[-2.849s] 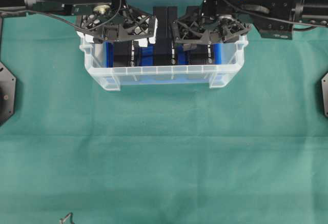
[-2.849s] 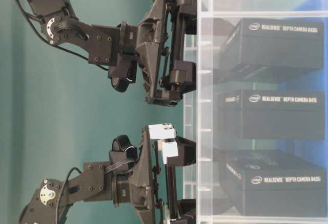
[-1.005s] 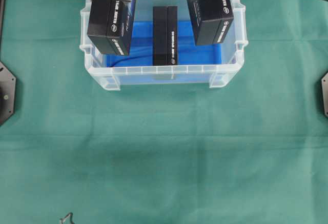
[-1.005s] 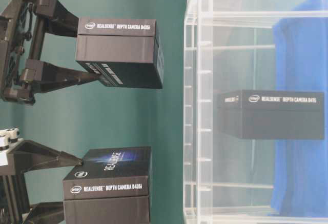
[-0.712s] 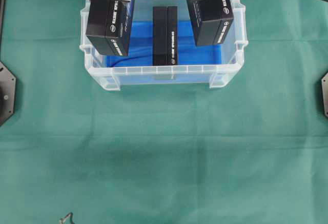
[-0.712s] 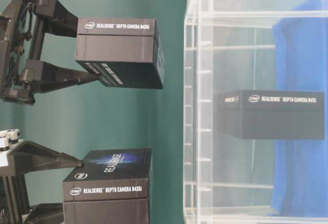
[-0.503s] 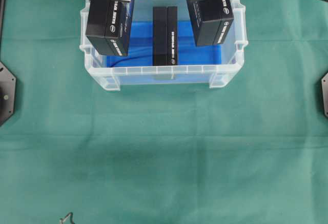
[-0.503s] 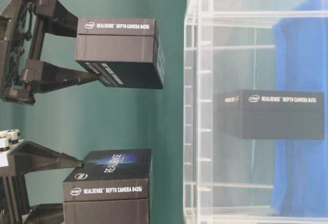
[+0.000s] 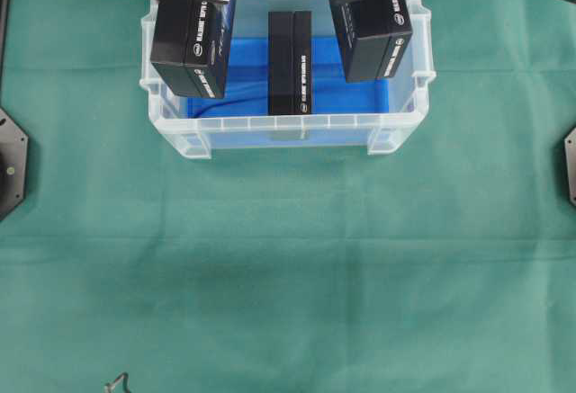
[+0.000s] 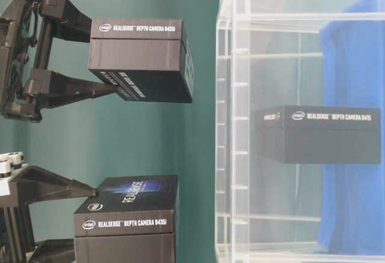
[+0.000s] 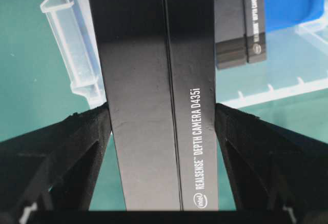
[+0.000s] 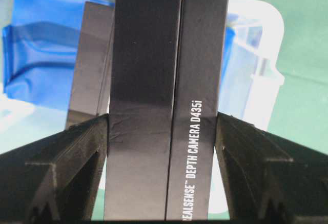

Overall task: Take the box out of the case with both arms.
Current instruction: 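Lift the gripped boxes straight up out of the bin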

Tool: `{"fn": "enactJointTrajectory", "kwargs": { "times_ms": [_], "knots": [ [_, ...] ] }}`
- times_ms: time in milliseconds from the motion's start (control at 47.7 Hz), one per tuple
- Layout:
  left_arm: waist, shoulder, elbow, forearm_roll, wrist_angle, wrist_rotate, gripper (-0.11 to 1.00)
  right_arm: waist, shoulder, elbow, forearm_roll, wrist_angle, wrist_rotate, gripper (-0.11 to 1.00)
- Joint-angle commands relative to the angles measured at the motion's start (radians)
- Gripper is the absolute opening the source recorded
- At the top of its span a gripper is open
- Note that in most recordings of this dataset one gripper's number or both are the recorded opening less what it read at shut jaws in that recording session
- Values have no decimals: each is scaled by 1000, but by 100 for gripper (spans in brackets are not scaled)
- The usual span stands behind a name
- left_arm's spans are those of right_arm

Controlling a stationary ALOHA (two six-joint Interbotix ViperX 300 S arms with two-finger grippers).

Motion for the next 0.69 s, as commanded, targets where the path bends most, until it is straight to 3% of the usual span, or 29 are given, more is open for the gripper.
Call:
{"fn": "enactJointTrajectory", "kwargs": {
  "times_ms": [0, 670],
  "knots": [
    [2, -20, -28, 5, -2, 0, 64, 3, -40, -29, -6, 2, 0, 67],
    [2, -21, -25, 6, -2, 0, 64, 9, -40, -29, -6, 2, 2, 67]
  ]
}}
